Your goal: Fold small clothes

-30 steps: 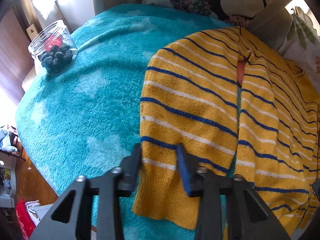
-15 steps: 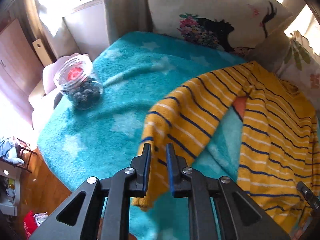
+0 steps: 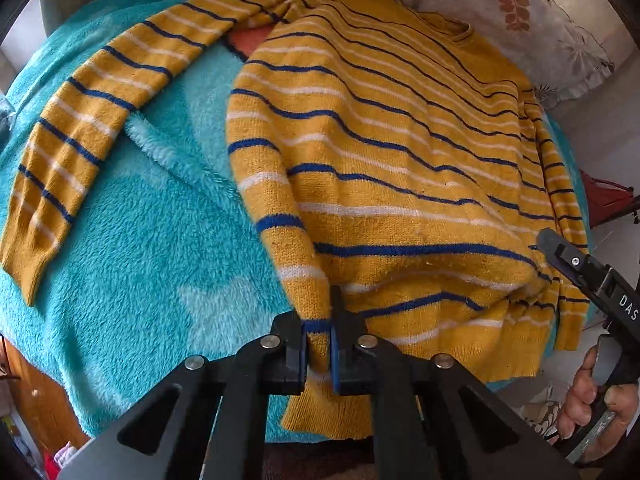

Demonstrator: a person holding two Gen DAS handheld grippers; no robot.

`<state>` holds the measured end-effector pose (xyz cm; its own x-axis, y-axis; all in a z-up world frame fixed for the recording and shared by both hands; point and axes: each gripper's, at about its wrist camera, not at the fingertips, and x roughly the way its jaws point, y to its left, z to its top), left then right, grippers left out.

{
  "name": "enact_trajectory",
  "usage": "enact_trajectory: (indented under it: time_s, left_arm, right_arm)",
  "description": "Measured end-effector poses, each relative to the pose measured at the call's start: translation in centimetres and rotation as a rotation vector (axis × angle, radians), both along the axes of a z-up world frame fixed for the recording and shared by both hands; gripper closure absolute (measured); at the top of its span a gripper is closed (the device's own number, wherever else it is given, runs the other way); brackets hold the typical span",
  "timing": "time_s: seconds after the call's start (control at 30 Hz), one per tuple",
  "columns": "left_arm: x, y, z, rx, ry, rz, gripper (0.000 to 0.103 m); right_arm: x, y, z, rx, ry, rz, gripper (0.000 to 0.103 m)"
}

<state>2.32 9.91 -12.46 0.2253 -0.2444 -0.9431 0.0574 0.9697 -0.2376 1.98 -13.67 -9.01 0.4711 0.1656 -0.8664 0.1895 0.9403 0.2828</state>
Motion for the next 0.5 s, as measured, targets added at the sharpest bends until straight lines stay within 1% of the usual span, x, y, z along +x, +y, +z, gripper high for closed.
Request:
enact_trajectory:
  time_s: [0.07, 0.13, 0.2, 0.27, 0.33, 0.4, 0.47, 0.5]
  left_arm:
    - [-0.8, 1.1, 1.1, -0.003, -0.010, 0.049, 0.095]
    - [-1.7, 2.7, 2.1, -0.042, -0.014, 0.107, 0.095]
    - [-2.2, 3.7, 2.7, -0.075, -0.028, 0.138, 0.095]
    - [-2.0, 3.2, 2.6, -0.058, -0.039, 0.148, 0.095]
    - [-2.2, 2.3, 2.5, -0.031, -0.043, 0.153, 0.095]
    - [-1.9, 1.1, 2.5, -0.018, -0.047, 0.154, 0.095]
    - [-2.2, 0.5, 2.5, 0.009, -0.058, 0.150, 0.095]
    - [-2.2, 0.3, 2.5, 0.020, -0.061, 0.151, 0.095]
  right_arm:
    - [-1.1, -2.8, 1.4, -0.024, -0.046, -0.046, 0.024]
    - [-2.5, -6.3, 2.8, -0.068, -0.081, -0.116, 0.024]
    - [-4.2, -9.7, 3.6, -0.116, -0.098, -0.182, 0.024]
    - [-5.7, -12.5, 3.4, -0.176, -0.088, -0.235, 0.024]
    - [-6.8, -14.6, 2.2, -0.206, -0.046, -0.268, 0.024]
    - [-7.6, -16.0, 0.7, -0.164, -0.004, -0.282, 0.024]
    - [-8.0, -16.7, -0.7, -0.084, 0.018, -0.249, 0.024]
    - [-8.2, -17.1, -1.1, -0.033, 0.019, -0.215, 0.040]
